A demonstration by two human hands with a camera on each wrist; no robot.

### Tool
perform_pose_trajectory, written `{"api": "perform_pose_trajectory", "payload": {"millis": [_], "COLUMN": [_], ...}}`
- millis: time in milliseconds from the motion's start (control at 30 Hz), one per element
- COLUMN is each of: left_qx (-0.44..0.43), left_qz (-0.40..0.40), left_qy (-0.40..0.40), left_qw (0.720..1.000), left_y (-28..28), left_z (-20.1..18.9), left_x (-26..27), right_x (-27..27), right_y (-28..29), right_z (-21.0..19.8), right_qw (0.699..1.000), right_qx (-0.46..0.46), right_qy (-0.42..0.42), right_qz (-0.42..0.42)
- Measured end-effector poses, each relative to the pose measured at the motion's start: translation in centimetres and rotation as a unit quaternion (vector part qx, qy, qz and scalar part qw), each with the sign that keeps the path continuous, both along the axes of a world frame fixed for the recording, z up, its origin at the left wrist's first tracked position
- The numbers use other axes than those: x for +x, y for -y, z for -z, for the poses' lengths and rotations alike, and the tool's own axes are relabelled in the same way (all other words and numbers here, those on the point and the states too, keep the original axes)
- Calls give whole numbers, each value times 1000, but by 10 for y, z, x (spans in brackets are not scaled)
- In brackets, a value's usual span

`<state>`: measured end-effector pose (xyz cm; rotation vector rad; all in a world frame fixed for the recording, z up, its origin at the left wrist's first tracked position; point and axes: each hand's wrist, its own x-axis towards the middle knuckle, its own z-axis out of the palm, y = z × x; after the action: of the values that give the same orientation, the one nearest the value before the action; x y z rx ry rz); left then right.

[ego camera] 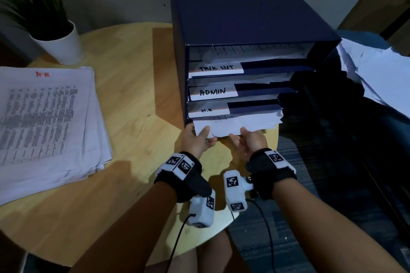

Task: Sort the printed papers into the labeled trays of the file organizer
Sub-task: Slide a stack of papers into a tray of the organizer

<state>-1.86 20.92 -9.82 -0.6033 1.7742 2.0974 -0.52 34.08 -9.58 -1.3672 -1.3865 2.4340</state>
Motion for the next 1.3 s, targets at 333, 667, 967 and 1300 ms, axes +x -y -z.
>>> {"api": "perform_pose_trajectory", "payload": {"millis": [333,667,967,1300], "left_qx": [-37,-194,-192,-170], "left_qz": [118,219,246,212], "left_qy": [34,-21,-19,7], "left_qw": [992,956,950,962], "left_y": [-1,30,38,40], "left_z": [-7,16,4,22], "left_x": [-1,16,38,9], "right_x": [72,76,-2,8], "right_y": [-20,-45,-63,-81], "right_z": [19,-16,-44,-8], "right_qw": [998,897,706,939], "right_qx": [-14,415,560,215], "right_qy": [66,138,178,114], "right_qz": [-5,66,-396,-241]}}
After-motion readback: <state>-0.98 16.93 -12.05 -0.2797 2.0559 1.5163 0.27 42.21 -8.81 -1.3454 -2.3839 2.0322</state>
